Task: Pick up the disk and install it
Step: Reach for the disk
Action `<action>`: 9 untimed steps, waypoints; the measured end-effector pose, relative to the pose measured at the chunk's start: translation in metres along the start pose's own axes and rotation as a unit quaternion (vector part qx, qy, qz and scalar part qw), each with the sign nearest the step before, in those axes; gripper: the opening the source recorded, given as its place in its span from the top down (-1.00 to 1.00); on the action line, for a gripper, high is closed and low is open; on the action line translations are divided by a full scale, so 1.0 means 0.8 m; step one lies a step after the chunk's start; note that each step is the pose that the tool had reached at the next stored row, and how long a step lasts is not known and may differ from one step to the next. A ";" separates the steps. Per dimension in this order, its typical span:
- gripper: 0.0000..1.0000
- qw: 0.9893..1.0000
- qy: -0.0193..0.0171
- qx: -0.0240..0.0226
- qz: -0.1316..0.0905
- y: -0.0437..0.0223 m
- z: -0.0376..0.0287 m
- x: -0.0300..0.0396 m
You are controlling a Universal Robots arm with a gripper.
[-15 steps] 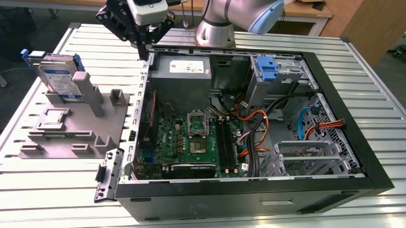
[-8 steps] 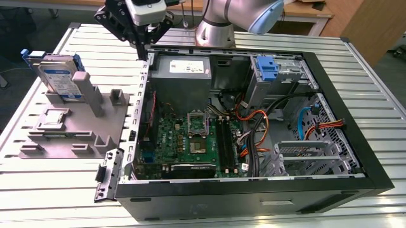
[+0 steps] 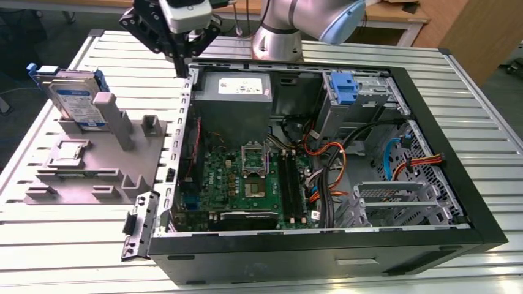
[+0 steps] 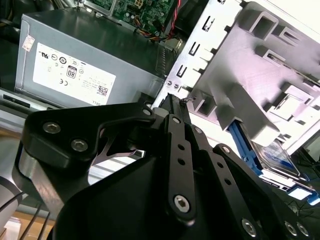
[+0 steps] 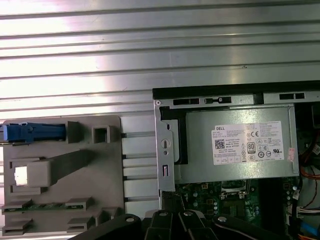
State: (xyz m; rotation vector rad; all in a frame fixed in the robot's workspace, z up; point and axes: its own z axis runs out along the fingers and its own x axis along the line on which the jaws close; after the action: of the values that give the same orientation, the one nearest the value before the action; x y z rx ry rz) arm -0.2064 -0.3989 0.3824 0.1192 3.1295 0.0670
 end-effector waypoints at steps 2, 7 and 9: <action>0.80 1.000 0.000 0.000 0.000 -0.0001 0.0001 0.0009; 0.80 1.000 0.001 0.000 0.000 -0.0002 0.0004 0.0022; 0.80 1.000 0.001 0.000 0.000 -0.0002 0.0005 0.0028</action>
State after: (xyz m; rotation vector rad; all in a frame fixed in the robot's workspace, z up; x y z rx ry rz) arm -0.2087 -0.3989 0.3820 0.1194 3.1314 0.0669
